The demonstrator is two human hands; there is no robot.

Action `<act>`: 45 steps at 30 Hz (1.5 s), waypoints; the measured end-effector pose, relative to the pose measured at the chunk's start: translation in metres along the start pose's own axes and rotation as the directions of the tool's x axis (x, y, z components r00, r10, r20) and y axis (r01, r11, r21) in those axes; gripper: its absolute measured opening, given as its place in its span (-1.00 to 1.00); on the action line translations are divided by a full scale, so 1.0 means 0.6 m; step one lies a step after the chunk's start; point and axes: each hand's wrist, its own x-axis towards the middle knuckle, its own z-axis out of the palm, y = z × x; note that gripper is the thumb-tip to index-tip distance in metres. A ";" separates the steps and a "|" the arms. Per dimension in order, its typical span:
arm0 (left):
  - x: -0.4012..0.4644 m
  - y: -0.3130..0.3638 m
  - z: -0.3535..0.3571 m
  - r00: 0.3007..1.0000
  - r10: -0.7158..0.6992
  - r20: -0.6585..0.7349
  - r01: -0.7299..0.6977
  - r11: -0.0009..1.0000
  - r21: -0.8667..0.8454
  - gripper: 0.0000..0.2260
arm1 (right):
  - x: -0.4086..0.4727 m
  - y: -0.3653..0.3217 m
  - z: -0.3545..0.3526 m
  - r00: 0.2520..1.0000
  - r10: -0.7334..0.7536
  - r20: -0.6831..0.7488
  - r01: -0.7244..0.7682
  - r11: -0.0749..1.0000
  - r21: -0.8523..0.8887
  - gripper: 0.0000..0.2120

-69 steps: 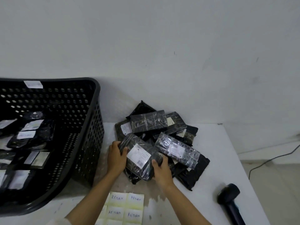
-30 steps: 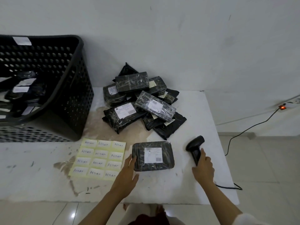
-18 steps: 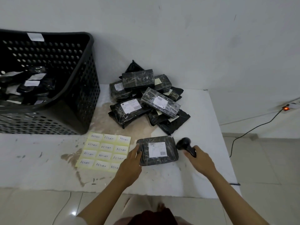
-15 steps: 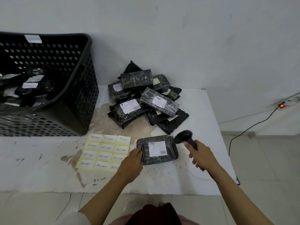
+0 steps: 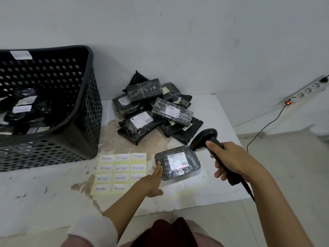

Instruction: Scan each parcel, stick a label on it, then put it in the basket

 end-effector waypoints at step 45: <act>0.003 0.002 0.017 0.996 -0.017 -0.087 0.015 0.999 -0.031 -0.21 | 0.153 0.179 0.073 0.979 -0.025 -0.201 0.023 1.000 -0.010 -0.71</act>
